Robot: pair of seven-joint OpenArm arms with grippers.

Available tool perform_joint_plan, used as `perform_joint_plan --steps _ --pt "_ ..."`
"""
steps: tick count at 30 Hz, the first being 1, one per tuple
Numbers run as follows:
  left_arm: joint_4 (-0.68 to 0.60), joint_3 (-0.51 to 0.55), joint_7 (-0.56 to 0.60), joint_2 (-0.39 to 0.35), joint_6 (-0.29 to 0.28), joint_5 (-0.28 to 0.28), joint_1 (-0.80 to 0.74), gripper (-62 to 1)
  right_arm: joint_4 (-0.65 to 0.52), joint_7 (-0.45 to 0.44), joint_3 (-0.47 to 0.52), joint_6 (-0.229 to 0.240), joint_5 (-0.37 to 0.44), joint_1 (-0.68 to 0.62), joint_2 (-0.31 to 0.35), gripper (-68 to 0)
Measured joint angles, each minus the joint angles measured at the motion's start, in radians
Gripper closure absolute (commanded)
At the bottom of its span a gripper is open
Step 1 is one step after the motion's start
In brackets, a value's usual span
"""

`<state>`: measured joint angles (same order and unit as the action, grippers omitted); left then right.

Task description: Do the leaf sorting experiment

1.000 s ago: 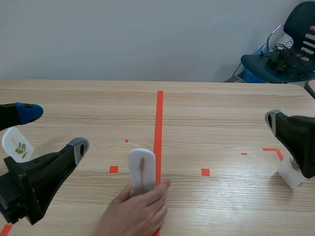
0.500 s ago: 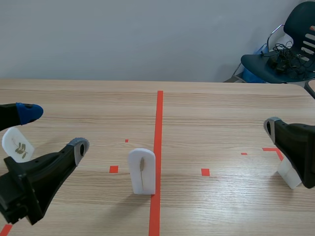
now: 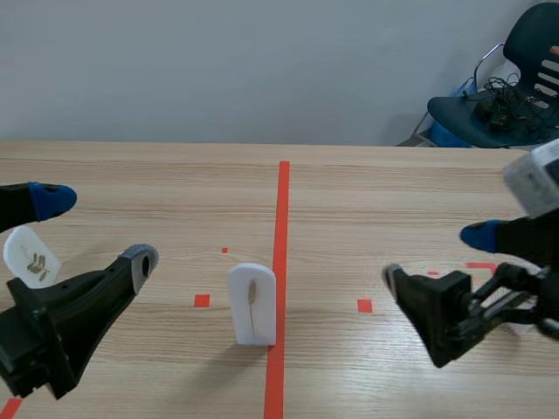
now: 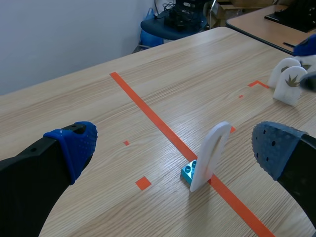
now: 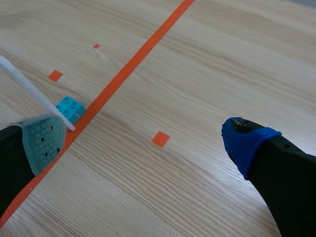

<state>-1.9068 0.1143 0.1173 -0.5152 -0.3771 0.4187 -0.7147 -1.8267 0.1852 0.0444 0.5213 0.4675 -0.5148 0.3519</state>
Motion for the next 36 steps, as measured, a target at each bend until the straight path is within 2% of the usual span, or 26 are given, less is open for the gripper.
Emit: perform_joint_plan --steps 4,8,10,12,15,17,19,22,24,27,29,34,36 --pt "0.000 0.000 0.000 0.000 0.000 0.000 0.000 -62.3 0.204 -0.122 -0.189 0.000 -0.117 0.126 0.000 -67.9" --pt "0.000 0.000 0.000 0.000 0.000 0.000 0.000 -62.3 0.382 -0.299 -0.361 0.000 -0.281 0.238 0.000 -67.9" --pt "0.000 0.000 0.000 0.000 0.000 0.000 0.000 -62.3 0.463 -0.360 -0.441 0.000 -0.359 0.293 -0.010 -67.9" --pt "0.000 0.000 0.000 0.000 0.000 0.000 0.000 -62.3 0.545 -0.396 -0.501 -0.005 -0.400 0.344 -0.035 -67.9" --pt "0.000 0.000 0.000 0.000 0.000 0.000 0.000 -62.3 0.657 -0.467 -0.566 -0.012 -0.422 0.412 -0.091 -67.9" --pt "0.000 0.000 0.000 0.000 0.000 0.000 0.000 -62.3 0.711 -0.486 -0.597 -0.035 -0.457 0.451 -0.134 -67.4" --pt "0.000 0.000 0.000 0.000 0.000 0.000 0.000 -62.3 0.734 -0.499 -0.623 -0.072 -0.495 0.473 -0.170 -62.5" --pt "0.000 0.000 0.000 0.000 0.000 0.000 0.000 -62.3 0.732 -0.503 -0.654 -0.115 -0.512 0.487 -0.200 -49.3" --pt "0.000 0.000 0.000 0.000 0.000 0.000 0.000 -62.3 0.725 -0.494 -0.666 -0.117 -0.512 0.486 -0.205 -42.0" --pt "0.000 0.000 0.000 0.000 0.000 0.000 0.000 -62.3 0.719 -0.465 -0.666 -0.115 -0.512 0.474 -0.198 -38.2" --pt "0.000 0.000 0.000 0.000 0.000 0.000 0.000 -62.3 0.716 -0.465 -0.665 -0.116 -0.512 0.465 -0.183 -32.9" --pt "0.000 0.000 0.000 0.000 0.000 0.000 0.000 -62.3 0.716 -0.465 -0.663 -0.117 -0.512 0.462 -0.158 -10.2" --pt "0.000 0.000 0.000 0.000 0.000 0.000 0.000 -62.3 0.716 -0.465 -0.655 -0.118 -0.513 0.462 -0.157 -4.2"
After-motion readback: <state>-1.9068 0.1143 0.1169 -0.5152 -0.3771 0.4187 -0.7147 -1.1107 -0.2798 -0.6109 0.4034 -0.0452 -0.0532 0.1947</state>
